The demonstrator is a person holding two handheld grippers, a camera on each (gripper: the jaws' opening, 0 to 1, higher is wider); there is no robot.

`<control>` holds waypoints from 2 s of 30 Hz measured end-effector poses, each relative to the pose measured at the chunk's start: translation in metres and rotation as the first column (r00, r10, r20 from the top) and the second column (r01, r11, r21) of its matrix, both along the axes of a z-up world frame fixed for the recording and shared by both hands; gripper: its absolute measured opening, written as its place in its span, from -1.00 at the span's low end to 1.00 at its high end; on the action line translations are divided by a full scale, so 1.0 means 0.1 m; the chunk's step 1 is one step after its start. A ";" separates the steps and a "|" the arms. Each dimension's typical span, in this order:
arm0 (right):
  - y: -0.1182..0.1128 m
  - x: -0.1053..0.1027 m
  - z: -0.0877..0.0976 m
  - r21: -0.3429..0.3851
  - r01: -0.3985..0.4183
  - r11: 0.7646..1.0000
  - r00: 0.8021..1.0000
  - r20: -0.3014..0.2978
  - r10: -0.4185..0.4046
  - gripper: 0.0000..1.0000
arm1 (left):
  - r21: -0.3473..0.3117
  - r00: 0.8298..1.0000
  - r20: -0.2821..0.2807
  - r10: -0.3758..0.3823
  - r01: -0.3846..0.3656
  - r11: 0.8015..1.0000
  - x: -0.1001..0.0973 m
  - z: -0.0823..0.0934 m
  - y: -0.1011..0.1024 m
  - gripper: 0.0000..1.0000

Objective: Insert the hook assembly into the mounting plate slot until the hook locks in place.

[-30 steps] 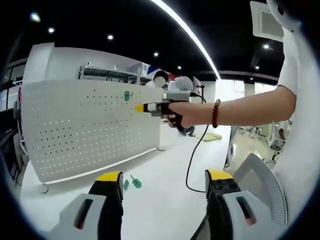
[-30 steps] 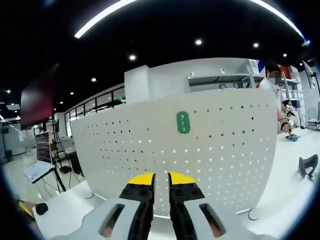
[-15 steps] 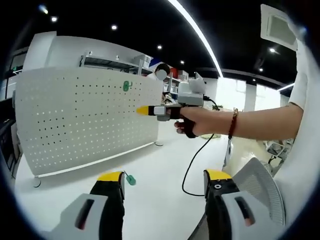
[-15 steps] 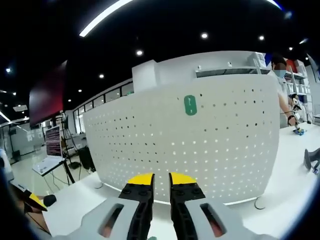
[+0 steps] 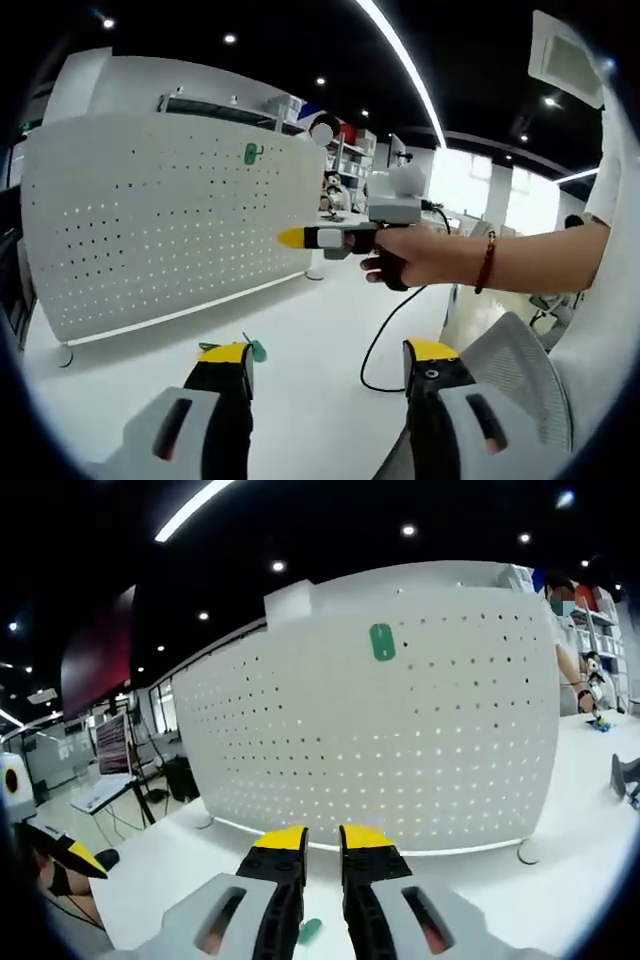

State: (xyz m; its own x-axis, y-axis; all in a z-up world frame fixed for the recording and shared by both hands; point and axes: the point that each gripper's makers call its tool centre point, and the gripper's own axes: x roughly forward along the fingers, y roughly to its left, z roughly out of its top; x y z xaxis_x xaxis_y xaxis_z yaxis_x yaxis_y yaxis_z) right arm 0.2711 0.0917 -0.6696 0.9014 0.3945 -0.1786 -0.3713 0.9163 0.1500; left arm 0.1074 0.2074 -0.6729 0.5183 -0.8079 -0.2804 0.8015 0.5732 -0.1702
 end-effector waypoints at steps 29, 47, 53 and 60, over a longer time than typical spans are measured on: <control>0.44 -0.09 -0.87 -0.064 -0.087 0.994 0.964 -0.255 0.068 -0.66 | -0.005 0.999 0.023 0.028 -0.028 1.000 0.00 -0.15 0.14 0.54; 0.52 -0.11 -1.27 -0.139 -0.136 0.981 0.919 -0.388 0.073 -0.66 | -0.031 1.000 0.010 0.028 -0.028 0.999 0.03 -0.22 0.21 0.52; 0.55 -0.11 -1.35 -0.159 -0.156 0.975 0.906 -0.415 0.078 -0.66 | -0.052 0.999 0.006 0.033 -0.033 0.998 0.04 -0.21 0.22 0.51; 0.55 -0.06 -1.44 -0.187 -0.169 0.968 0.897 -0.436 0.073 -0.67 | -0.063 0.999 -0.004 0.035 -0.035 0.997 0.06 -0.24 0.23 0.50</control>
State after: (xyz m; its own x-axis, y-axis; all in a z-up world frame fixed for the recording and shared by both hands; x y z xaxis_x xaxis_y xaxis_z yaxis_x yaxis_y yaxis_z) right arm 0.2651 0.1471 -0.8134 0.6688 0.4040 -0.6241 -0.4270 0.8959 0.1225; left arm 0.1129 0.2307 -0.6971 0.5458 -0.8054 -0.2312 0.7805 0.5891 -0.2093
